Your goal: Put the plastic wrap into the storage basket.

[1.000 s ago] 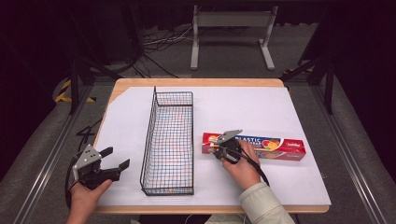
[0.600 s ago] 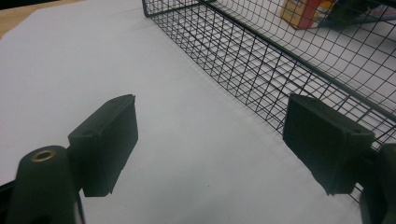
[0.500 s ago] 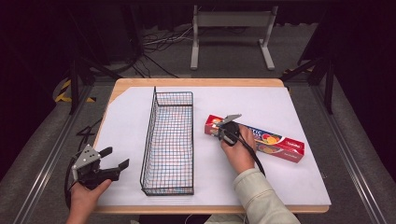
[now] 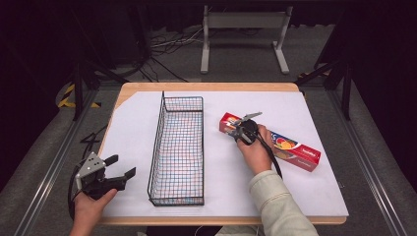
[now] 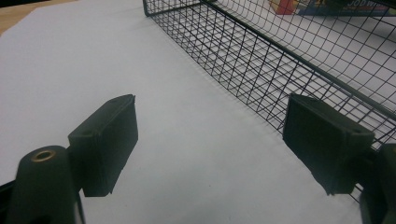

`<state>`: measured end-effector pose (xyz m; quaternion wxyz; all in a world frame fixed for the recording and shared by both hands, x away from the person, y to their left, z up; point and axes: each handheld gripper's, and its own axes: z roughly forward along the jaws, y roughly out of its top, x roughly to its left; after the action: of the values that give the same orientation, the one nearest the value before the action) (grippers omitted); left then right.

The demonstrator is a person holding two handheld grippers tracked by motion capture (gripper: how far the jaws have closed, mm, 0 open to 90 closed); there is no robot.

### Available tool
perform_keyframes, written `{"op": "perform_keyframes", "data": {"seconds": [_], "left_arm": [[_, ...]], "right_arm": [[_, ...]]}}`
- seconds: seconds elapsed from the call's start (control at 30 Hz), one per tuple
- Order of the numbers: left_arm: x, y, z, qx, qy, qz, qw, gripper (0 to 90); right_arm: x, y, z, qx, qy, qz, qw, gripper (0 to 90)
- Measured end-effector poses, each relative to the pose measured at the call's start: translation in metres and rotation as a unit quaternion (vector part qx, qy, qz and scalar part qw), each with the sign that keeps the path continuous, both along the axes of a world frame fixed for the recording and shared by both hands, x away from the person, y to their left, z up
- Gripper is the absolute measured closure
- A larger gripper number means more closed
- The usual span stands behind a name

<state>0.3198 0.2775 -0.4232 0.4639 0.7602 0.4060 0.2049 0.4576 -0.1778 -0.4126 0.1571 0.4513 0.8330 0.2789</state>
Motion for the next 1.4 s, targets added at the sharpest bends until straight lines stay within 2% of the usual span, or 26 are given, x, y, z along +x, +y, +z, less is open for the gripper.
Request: {"op": "perform_keyframes", "data": {"seconds": [0.07,0.23,0.3,0.53,0.67,0.77,0.97,1.07,1.13,1.23,1.4], "left_arm": [[0.000,0.000,0.000,-0.002,0.002,-0.001,1.0000,18.8],[0.001,-0.001,0.000,0.002,0.003,-0.003,1.0000,18.8],[0.001,-0.002,0.000,0.002,0.003,-0.002,1.0000,18.8],[0.002,-0.001,-0.001,-0.002,0.003,-0.001,1.0000,18.8],[0.002,0.000,-0.001,-0.003,0.003,0.001,1.0000,18.8],[0.002,0.000,-0.001,-0.002,0.003,0.000,1.0000,18.8],[0.001,0.001,0.000,-0.008,-0.001,0.000,1.0000,18.8],[0.000,0.002,-0.002,-0.009,0.001,0.000,1.0000,18.8],[0.000,0.003,-0.002,-0.012,0.002,0.003,0.9999,18.8],[-0.001,0.004,-0.002,-0.012,0.002,0.003,0.9999,18.8],[-0.003,0.006,-0.003,-0.011,0.004,0.003,0.9999,19.1]], "right_arm": [[-0.003,-0.003,0.007,0.018,0.005,0.018,0.9997,85.1],[-0.010,-0.017,0.033,0.042,-0.003,0.060,0.9973,68.9],[-0.010,-0.023,0.041,0.044,-0.005,0.073,0.9963,64.3],[-0.005,-0.037,0.061,0.020,-0.015,0.085,0.9961,45.7],[0.004,-0.047,0.065,-0.019,-0.009,0.095,0.9953,37.2],[0.010,-0.053,0.066,-0.042,0.004,0.099,0.9942,32.1],[0.020,-0.061,0.066,-0.049,0.014,0.109,0.9927,22.8],[0.026,-0.066,0.060,-0.066,0.037,0.123,0.9895,20.9],[0.028,-0.069,0.056,-0.077,0.044,0.128,0.9878,20.7],[0.031,-0.073,0.049,-0.076,0.046,0.125,0.9882,19.5],[0.035,-0.079,0.036,-0.085,0.064,0.130,0.9858,20.1]]}}
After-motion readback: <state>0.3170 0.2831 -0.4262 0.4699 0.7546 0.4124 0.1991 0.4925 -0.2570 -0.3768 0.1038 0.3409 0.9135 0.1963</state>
